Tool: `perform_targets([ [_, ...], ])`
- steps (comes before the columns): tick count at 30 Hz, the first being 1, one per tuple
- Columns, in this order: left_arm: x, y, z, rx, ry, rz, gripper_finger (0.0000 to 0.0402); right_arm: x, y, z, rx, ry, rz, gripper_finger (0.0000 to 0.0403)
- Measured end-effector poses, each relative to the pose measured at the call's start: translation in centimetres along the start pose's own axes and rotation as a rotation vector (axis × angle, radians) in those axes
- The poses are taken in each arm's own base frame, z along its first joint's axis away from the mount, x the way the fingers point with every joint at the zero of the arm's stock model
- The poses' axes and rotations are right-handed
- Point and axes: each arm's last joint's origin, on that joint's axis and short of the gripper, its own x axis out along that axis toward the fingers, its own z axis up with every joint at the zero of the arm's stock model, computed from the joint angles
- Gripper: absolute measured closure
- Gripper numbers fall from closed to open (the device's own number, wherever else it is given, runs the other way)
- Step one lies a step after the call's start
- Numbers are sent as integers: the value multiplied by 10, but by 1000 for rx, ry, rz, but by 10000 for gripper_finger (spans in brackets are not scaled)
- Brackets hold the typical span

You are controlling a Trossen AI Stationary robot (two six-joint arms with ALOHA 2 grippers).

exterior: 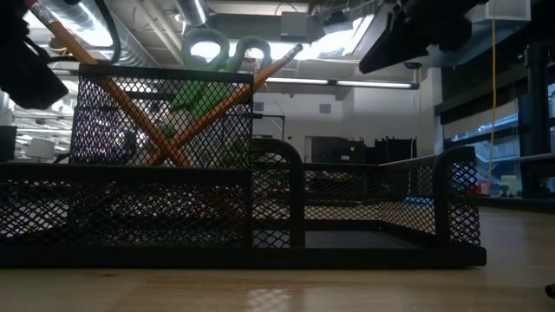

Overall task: Pick and place office supplies into organizer
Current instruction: Put the left black binder clip into the black desk organizer

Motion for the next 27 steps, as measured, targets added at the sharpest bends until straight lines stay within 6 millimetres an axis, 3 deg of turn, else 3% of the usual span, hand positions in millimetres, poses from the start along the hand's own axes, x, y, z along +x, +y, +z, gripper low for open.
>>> perform_targets([
  [16, -1, -2, 5, 25, 10, -10, 300, 9, -9, -2, -112, 33, -27, 247],
  [27, 0, -2, 1, -36, 22, -9, 259, 17, -18, -3, -57, 59, -41, 247],
])
